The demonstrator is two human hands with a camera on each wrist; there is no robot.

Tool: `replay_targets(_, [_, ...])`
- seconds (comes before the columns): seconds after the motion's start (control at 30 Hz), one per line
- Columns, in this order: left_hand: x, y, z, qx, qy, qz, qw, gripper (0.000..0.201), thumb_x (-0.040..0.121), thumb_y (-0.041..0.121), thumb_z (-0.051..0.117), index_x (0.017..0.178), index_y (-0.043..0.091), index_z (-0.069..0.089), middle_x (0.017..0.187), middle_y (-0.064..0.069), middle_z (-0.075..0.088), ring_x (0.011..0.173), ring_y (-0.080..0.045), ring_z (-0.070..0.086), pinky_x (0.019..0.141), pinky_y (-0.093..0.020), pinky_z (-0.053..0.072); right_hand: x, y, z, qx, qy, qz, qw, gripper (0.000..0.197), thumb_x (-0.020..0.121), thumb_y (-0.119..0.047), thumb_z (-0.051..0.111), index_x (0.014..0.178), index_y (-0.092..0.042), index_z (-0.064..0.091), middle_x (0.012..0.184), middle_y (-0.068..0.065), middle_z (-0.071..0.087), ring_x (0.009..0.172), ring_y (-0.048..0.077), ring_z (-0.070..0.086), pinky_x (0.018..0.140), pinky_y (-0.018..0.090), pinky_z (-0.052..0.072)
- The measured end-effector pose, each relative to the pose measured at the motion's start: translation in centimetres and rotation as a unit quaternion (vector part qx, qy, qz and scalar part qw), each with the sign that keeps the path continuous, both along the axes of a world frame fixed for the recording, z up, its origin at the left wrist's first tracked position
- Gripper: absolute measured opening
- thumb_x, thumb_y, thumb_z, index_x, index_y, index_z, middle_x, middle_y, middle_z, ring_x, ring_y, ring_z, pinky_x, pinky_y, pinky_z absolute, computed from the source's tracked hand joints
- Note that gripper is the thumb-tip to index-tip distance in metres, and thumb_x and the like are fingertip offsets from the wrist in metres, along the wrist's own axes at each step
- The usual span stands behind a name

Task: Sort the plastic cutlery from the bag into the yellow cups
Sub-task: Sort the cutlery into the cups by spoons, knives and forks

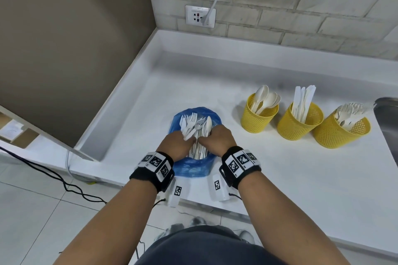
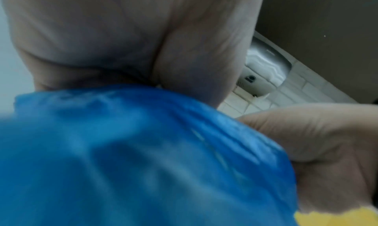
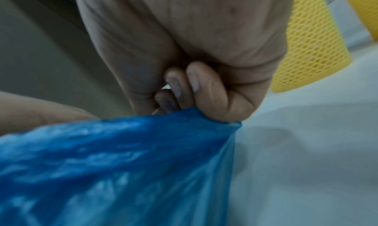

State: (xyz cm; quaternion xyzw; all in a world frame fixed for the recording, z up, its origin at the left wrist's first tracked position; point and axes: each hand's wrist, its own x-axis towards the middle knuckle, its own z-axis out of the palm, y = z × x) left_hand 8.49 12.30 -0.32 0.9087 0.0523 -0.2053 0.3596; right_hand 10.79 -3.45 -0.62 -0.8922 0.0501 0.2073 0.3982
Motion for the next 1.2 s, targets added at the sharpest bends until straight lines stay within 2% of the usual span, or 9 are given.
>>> replay_targets(0.17, [-0.5, 0.5, 0.6, -0.086, 0.05, -0.031, 0.995, 0.022, 0.1, 0.01, 0.049, 0.082, 0.015, 0.06, 0.07, 0.001, 0.062, 0.064, -0.012, 0.057, 0.064, -0.02, 0.046, -0.2, -0.4, -0.2, 0.054, 0.006, -0.029, 0.998, 0.022, 0.083, -0.023, 0.072, 0.068, -0.009, 0.063, 0.061, 0.002, 0.061, 0.062, 0.022, 0.059, 0.055, 0.028, 0.042])
replay_targets(0.23, [-0.5, 0.9, 0.4, -0.107, 0.09, -0.036, 0.99, 0.01, 0.087, 0.004, 0.052, 0.089, 0.011, 0.059, 0.077, -0.006, 0.063, 0.069, -0.018, 0.058, 0.074, -0.031, 0.05, -0.3, -0.4, -0.1, 0.077, 0.023, -0.041, 0.996, 0.028, 0.085, -0.024, 0.072, 0.063, -0.014, 0.058, 0.048, -0.005, 0.055, 0.051, 0.017, 0.052, 0.051, 0.028, 0.039])
replay_targets(0.4, [0.7, 1.3, -2.3, -0.145, 0.129, 0.01, 0.981, 0.061, 0.069, 0.042, 0.064, 0.121, 0.01, 0.058, 0.107, -0.01, 0.074, 0.1, -0.028, 0.07, 0.098, -0.045, 0.053, -0.5, 0.0, 0.4, 0.099, 0.068, -0.029, 0.992, 0.031, 0.093, -0.025, 0.059, 0.068, -0.007, 0.059, 0.062, 0.017, 0.06, 0.041, 0.023, 0.05, 0.049, 0.028, 0.045])
replay_targets(0.57, [0.2, 0.4, -0.9, -0.139, 0.097, 0.019, 0.985, 0.051, 0.094, 0.055, 0.042, 0.114, 0.012, 0.061, 0.098, -0.012, 0.076, 0.092, -0.03, 0.073, 0.093, -0.044, 0.055, -1.0, 0.2, 0.0, 0.1, 0.045, 0.01, 0.994, 0.035, 0.102, -0.024, 0.055, 0.075, -0.003, 0.063, 0.066, 0.021, 0.062, 0.041, 0.02, 0.054, 0.047, 0.026, 0.045])
replay_targets(0.7, [0.1, 1.0, -0.3, -0.121, 0.098, -0.052, 0.986, 0.03, 0.075, 0.024, 0.049, 0.088, 0.007, 0.07, 0.084, -0.018, 0.074, 0.076, -0.032, 0.069, 0.086, -0.046, 0.055, -1.5, 0.4, 0.0, 0.125, 0.054, -0.001, 0.991, 0.039, 0.106, -0.019, 0.05, 0.07, -0.006, 0.058, 0.055, 0.014, 0.059, 0.041, 0.021, 0.055, 0.05, 0.029, 0.047])
replay_targets(0.9, [-0.1, 1.2, 1.6, -0.104, 0.117, -0.046, 0.987, 0.022, 0.072, 0.006, 0.061, 0.092, 0.005, 0.07, 0.073, -0.002, 0.065, 0.069, -0.014, 0.058, 0.064, -0.026, 0.045, -1.9, 0.9, 0.5, 0.158, 0.048, -0.03, 0.986, 0.026, 0.103, -0.018, 0.062, 0.084, -0.002, 0.07, 0.059, 0.011, 0.064, 0.044, 0.02, 0.065, 0.05, 0.029, 0.056])
replay_targets(1.0, [-0.1, 0.7, 2.1, -0.087, 0.1, -0.053, 0.99, 0.01, 0.078, 0.014, 0.072, 0.088, 0.012, 0.073, 0.072, 0.002, 0.07, 0.066, -0.011, 0.063, 0.058, -0.024, 0.046, -1.8, 1.3, 0.3, 0.157, 0.025, -0.032, 0.987, 0.036, 0.099, -0.023, 0.067, 0.071, 0.0, 0.071, 0.059, 0.009, 0.068, 0.058, 0.032, 0.071, 0.066, 0.041, 0.063])
replay_targets(1.1, [-0.2, 0.1, 1.5, -0.027, 0.015, -0.008, 0.999, 0.004, 0.081, 0.015, 0.072, 0.079, 0.019, 0.071, 0.072, 0.005, 0.069, 0.068, -0.007, 0.062, 0.058, -0.021, 0.044, -2.0, 1.8, 0.3, 0.133, 0.019, -0.019, 0.991, 0.049, 0.101, -0.028, 0.063, 0.055, -0.011, 0.061, 0.045, -0.008, 0.057, 0.053, 0.017, 0.061, 0.067, 0.034, 0.054])
replay_targets(1.2, [-0.5, -0.1, 0.6, -0.009, -0.02, 0.033, 0.999, 0.012, 0.085, 0.017, 0.066, 0.074, 0.014, 0.07, 0.071, 0.0, 0.068, 0.067, -0.014, 0.062, 0.057, -0.025, 0.043, -2.1, 1.7, 0.5, 0.141, 0.02, -0.027, 0.989, 0.042, 0.101, -0.025, 0.06, 0.063, -0.006, 0.067, 0.048, -0.005, 0.058, 0.05, 0.015, 0.058, 0.065, 0.04, 0.057])
